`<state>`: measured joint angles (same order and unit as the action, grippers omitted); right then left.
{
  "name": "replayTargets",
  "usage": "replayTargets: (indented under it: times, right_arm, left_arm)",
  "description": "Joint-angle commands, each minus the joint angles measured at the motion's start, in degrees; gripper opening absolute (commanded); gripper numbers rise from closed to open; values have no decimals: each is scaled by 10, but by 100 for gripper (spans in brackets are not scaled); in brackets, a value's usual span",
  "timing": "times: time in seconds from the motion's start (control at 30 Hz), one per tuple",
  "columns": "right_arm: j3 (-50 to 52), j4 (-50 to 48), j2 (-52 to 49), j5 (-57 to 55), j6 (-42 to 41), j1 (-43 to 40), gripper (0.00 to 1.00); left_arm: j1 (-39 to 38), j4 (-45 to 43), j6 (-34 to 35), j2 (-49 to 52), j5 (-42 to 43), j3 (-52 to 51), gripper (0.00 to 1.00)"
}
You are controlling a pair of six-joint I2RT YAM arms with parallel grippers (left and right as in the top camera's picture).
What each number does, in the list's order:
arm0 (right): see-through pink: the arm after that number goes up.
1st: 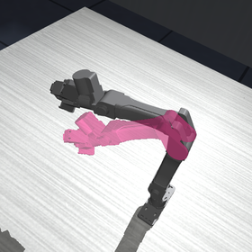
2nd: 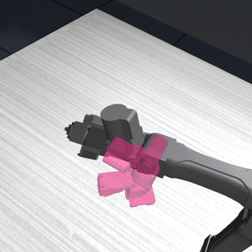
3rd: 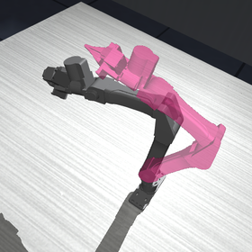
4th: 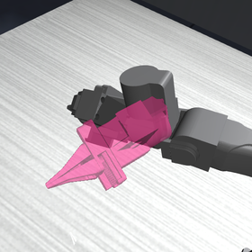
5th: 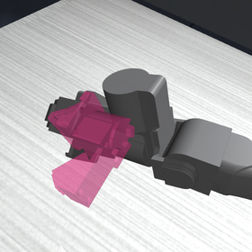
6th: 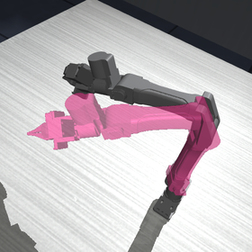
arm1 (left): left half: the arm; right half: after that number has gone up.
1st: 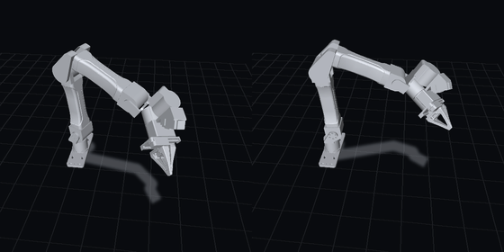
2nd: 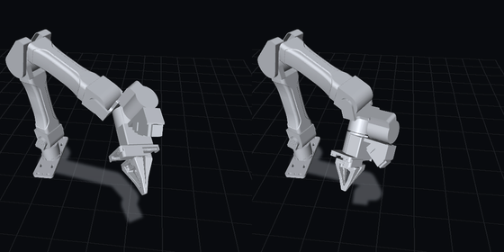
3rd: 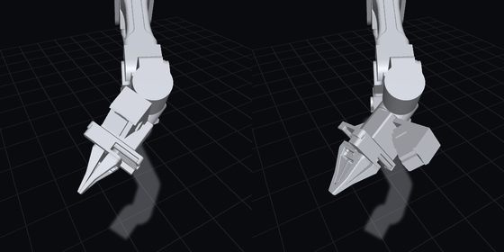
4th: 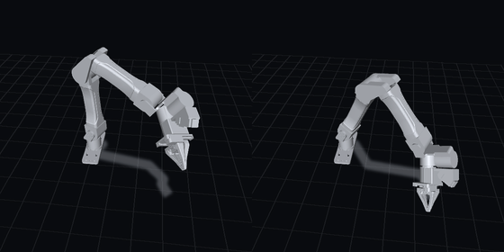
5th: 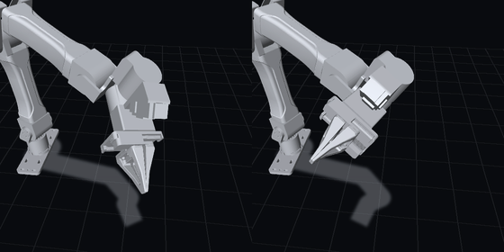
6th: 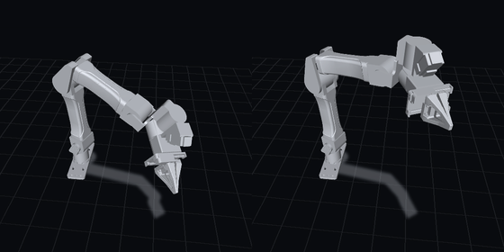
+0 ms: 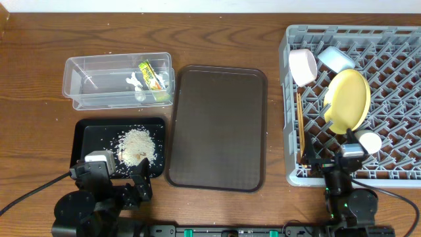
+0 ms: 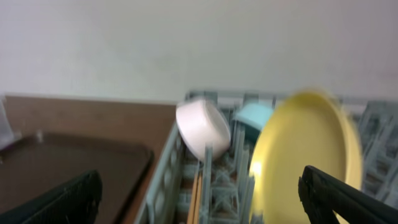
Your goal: Sort waste into correct bins and load items into the dishwasher rack
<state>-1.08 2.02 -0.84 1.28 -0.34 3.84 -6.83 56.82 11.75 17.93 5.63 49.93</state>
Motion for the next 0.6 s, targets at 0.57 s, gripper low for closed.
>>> replayTargets:
  times: [0.57]
  right_arm:
    - [8,21,-3,3,4,10,99]
  left_arm:
    - [-2,1,-3,-1,-3,-2,94]
